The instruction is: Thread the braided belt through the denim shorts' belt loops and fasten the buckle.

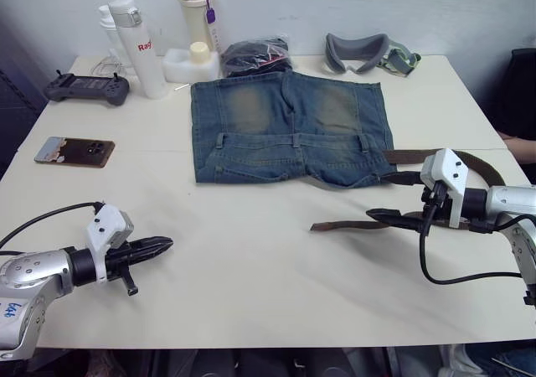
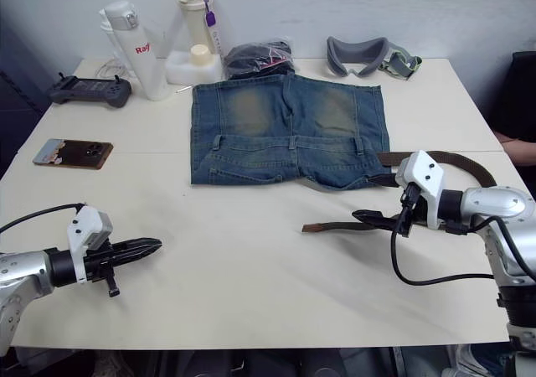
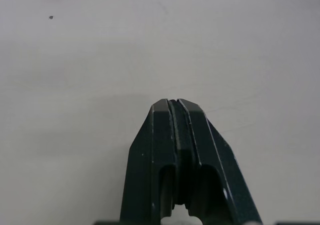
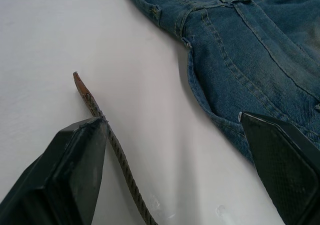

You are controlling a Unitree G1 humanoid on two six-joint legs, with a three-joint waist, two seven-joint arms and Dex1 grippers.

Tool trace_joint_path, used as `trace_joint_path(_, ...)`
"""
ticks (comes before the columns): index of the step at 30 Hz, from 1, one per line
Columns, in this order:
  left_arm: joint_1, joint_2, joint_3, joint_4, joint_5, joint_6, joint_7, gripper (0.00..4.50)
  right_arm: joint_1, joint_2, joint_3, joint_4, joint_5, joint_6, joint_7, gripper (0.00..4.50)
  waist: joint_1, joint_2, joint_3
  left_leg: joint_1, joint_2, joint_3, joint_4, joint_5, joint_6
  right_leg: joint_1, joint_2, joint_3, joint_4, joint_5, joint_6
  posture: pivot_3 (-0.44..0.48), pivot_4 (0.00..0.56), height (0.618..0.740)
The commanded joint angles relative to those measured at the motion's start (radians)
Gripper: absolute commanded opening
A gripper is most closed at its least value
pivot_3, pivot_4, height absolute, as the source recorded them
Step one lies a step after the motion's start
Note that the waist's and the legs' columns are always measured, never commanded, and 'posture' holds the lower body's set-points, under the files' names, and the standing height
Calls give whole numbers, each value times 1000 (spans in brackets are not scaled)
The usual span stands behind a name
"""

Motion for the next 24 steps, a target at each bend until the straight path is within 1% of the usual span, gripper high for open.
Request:
trace_joint_path(1,2,-32,44,-48,-58,7,10,0,-28,-2,-5,16,-9,-19,10,4477,0,0,0,0,0,0,0,0,0,0,0,0,0,0,0,0,150,730)
trace_joint_path(4,-8,-64,73,-75,-118,29,15,0,-49,-7,-3,29,-1,-2,28,4477,-1,0,0,0,0,1,1,0,1,0,0,1,0,0,0,0,150,730)
trace_joint_path(6,-8,-59,71,-83,-127,44,13,0,-52,-9,-3,26,0,2,32,4477,0,0,0,0,0,0,2,0,1,0,0,0,1,0,0,0,150,730)
trace_joint_path(12,-33,-54,88,-103,-212,82,-17,0,-47,-14,-12,7,6,21,40,4477,0,0,0,0,0,0,4,-1,1,1,0,0,2,0,0,0,150,730)
trace_joint_path(15,-54,-46,88,-105,-222,57,-44,0,-46,-22,-20,-7,21,43,49,4477,0,0,0,0,0,0,5,-1,1,1,0,0,2,0,0,0,150,730)
trace_joint_path(19,-72,-22,92,-114,-260,64,-94,0,-26,-33,-38,-76,60,94,58,4477,0,0,0,0,0,0,4,-1,1,1,0,1,2,0,0,0,150,730)
trace_joint_path(22,-105,18,73,-115,-283,95,-128,0,-5,-56,-48,-135,85,134,70,4477,2,0,0,-1,0,0,4,-1,1,0,0,0,2,0,0,0,150,730)
trace_joint_path(24,-160,43,37,-116,-296,113,-147,0,3,-83,-39,-180,84,147,81,4477,3,0,0,-1,0,0,5,-1,1,0,0,0,2,0,0,0,150,730)
